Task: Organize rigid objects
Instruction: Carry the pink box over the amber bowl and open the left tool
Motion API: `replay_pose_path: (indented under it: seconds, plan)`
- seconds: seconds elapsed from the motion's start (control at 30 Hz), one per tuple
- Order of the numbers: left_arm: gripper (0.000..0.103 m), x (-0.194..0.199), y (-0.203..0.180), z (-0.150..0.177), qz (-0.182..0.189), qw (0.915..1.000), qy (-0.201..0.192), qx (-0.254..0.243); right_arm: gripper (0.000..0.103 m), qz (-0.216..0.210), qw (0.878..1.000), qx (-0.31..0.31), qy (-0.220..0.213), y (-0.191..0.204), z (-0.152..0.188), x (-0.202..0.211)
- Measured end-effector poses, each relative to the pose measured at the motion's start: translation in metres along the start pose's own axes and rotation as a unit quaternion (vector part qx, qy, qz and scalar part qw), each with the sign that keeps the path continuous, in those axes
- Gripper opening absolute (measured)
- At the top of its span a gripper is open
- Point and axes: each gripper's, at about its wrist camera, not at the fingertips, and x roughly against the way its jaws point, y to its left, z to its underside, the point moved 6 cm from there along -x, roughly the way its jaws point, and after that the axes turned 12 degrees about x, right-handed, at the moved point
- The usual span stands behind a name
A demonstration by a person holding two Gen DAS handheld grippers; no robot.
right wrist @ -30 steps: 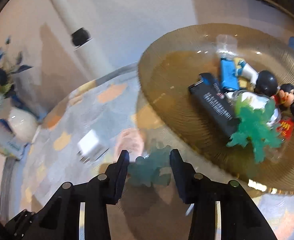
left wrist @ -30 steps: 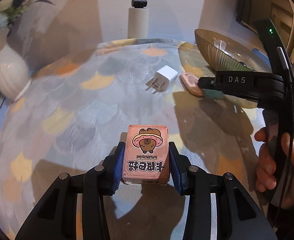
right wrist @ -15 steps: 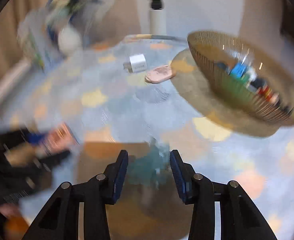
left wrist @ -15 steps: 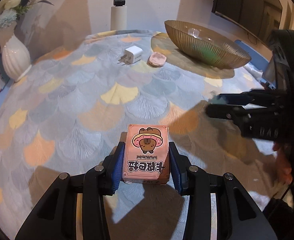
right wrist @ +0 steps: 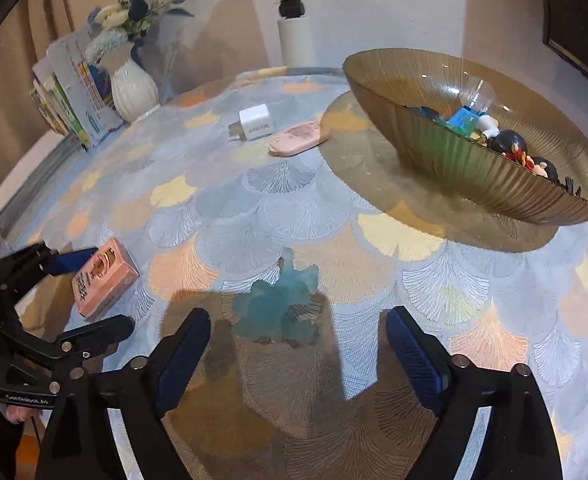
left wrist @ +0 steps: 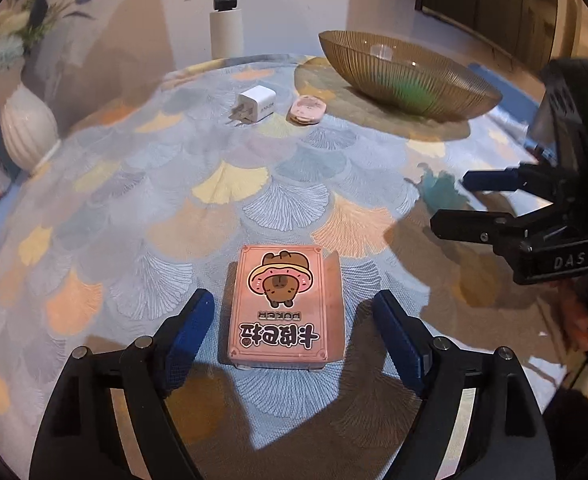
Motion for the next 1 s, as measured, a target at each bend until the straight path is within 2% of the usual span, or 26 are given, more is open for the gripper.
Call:
replay_pose_path:
  seconds: [0.17, 0.23, 0.33, 0.4, 0.43, 0.5, 0.57, 0.6, 0.63, 0.67, 0.73, 0.83, 1.0]
  plan:
    - [0.079, 0.001, 0.001, -0.001, -0.016, 0.9998, -0.010, -0.001, 0.096, 0.017, 1.000, 0.021, 0.015, 0.005, 0.001, -0.004]
    - [0.073, 0.001, 0.004, -0.002, -0.019, 0.9997, -0.012, 0.005, 0.096, 0.015, 1.000, 0.018, 0.013, 0.004, 0.001, -0.003]
    - [0.046, 0.002, 0.005, -0.002, -0.017, 0.9997, -0.017, 0.005, 0.096, 0.019, 1.000, 0.008, 0.014, 0.000, 0.001, -0.004]
    - [0.038, 0.003, 0.001, -0.003, -0.013, 0.9996, -0.025, -0.006, 0.096, 0.057, 0.998, -0.022, 0.025, -0.009, -0.001, -0.008]
    - [0.038, 0.003, 0.000, -0.003, -0.017, 0.9994, -0.028, -0.009, 0.096, 0.066, 0.997, -0.039, 0.025, -0.011, -0.002, -0.008]
    - [0.038, 0.003, -0.001, -0.003, -0.027, 0.9989, -0.033, -0.017, 0.090, 0.082, 0.995, -0.046, 0.025, -0.008, -0.005, -0.009]
    - [0.038, 0.003, -0.002, -0.003, -0.031, 0.9987, -0.035, -0.020, 0.060, 0.079, 0.997, -0.019, 0.011, 0.002, -0.008, -0.005]
    - [0.038, 0.004, -0.002, -0.003, -0.033, 0.9986, -0.037, -0.021, 0.053, 0.075, 0.997, -0.005, 0.005, 0.008, -0.009, -0.003]
    - [0.038, 0.004, -0.002, -0.002, -0.035, 0.9985, -0.037, -0.021, 0.041, 0.075, 0.997, 0.008, 0.002, 0.014, -0.009, -0.001]
    - [0.038, 0.004, -0.003, -0.002, -0.038, 0.9983, -0.038, -0.023, 0.036, 0.074, 0.997, 0.015, 0.000, 0.018, -0.009, 0.000]
    - [0.037, 0.004, -0.004, -0.002, -0.044, 0.9978, -0.041, -0.026, 0.036, 0.073, 0.997, 0.013, 0.000, 0.020, -0.007, 0.003]
    - [0.037, 0.006, -0.006, -0.001, -0.054, 0.9968, -0.048, -0.033, 0.036, 0.039, 0.999, -0.020, -0.016, 0.012, -0.004, 0.011]
    - [0.037, 0.015, -0.012, -0.010, -0.023, 0.9981, -0.053, -0.019, 0.036, -0.020, 0.993, -0.089, -0.072, -0.018, -0.001, 0.047]
